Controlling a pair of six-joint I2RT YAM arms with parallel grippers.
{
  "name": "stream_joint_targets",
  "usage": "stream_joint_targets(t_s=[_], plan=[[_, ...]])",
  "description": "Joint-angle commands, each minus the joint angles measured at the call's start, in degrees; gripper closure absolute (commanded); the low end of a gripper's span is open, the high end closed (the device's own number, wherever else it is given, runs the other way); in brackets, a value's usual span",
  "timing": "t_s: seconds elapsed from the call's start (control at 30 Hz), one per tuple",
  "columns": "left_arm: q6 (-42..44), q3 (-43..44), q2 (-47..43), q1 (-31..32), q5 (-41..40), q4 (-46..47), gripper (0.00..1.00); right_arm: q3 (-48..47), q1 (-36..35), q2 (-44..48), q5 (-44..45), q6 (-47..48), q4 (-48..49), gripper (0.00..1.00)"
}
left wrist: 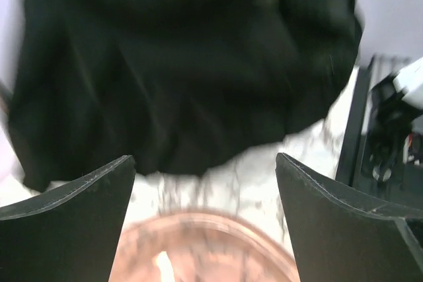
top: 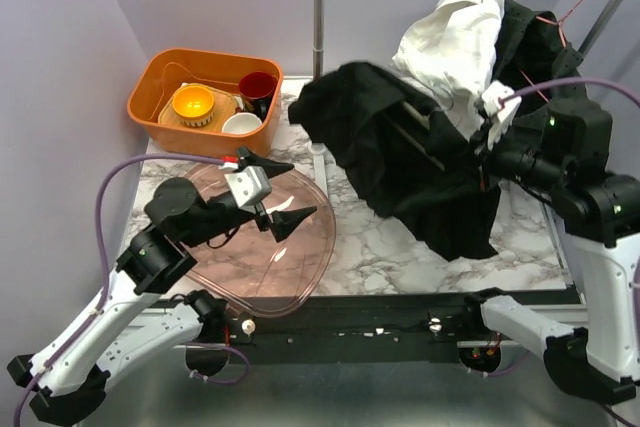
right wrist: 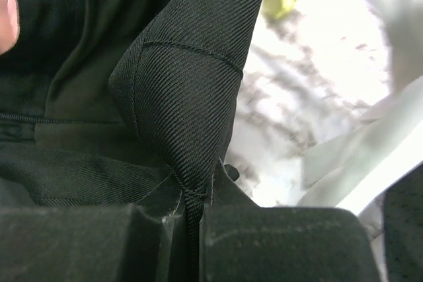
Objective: Place the skirt on the hanger
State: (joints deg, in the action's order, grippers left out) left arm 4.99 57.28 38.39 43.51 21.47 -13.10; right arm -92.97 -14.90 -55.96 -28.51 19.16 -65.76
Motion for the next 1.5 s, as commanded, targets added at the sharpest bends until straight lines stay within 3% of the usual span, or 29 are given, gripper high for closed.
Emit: stream_joint_targets(t_s=[0.0, 0.2, 0.53, 0.93, 1.2, 1.4, 1.47], plan=[[-3.85, -4.80, -2.71, -0.26, -7.15, -1.57, 0.01, -9.15, 0.04, -6.06, 7.32, -8.07, 6.52, 0.99], [-4.73, -7.96, -4.64, -0.26, -7.85, -1.58, 0.01, -14.78, -1.88, -11.27, 9.52, -13.17, 11.61, 0.99], [-9.65, -12.89, -10.00, -0.26, -8.29, -0.34, 0.01, -26.20, -10.58, -23.92, 30.07, -23.37, 18.03, 0.99], [-10.97, -13.33, -10.97, -0.26, -9.08, -1.57, 0.01, -38.33, -13.14, -37.28, 39.75, -26.45, 23.21, 0.99], [-11.76, -13.59, -10.97, -0.26, -9.52, -1.93, 0.01, -41.77, -13.14, -44.84, 41.34, -26.63, 24.80, 0.99], [-12.46, -14.03, -12.20, -0.26, -9.70, -2.19, 0.01, -38.88, -13.14, -44.50, 41.61, -25.05, 25.24, 0.78], [-12.82, -14.30, -12.81, -0.18, -9.70, -2.01, 0.01, -36.68, -13.14, -43.09, 41.17, -24.44, 25.59, 0.65]])
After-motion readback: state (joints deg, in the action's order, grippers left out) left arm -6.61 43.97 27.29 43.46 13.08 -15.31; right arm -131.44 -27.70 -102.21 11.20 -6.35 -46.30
